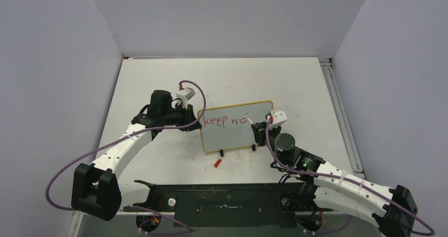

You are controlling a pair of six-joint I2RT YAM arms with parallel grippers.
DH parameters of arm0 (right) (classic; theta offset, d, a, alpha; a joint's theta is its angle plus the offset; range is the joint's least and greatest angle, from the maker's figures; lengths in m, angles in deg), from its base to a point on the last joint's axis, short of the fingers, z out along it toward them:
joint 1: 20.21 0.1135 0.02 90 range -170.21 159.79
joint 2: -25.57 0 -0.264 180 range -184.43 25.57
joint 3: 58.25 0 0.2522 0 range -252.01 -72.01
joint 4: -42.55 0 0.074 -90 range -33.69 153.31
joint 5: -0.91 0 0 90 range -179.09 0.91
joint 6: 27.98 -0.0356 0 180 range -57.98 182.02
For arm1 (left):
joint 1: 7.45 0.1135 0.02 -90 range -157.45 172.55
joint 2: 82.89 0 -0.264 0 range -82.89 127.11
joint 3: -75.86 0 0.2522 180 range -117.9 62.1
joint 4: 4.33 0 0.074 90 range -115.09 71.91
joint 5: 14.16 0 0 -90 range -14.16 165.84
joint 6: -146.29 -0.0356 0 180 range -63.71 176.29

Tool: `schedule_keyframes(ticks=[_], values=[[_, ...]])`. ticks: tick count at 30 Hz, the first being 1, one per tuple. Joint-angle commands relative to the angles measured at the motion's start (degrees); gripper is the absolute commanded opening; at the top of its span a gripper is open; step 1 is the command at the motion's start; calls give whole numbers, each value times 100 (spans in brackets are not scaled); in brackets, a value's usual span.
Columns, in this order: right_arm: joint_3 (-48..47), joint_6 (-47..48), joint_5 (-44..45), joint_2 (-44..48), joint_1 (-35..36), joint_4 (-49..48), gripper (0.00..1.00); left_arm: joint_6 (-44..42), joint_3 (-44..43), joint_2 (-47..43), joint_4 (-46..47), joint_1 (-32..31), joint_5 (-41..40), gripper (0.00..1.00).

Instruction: Write a sentence on the whiteboard

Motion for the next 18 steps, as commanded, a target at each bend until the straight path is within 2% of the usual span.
schedule_keyframes(ticks=[1,18], values=[[1,70,102,-115,-17,-384,5,-43,-255,-18,-117,-4,-52,0],[109,46,360,-247,-17,-459,5,-43,-266,-20,-117,0,-35,0]])
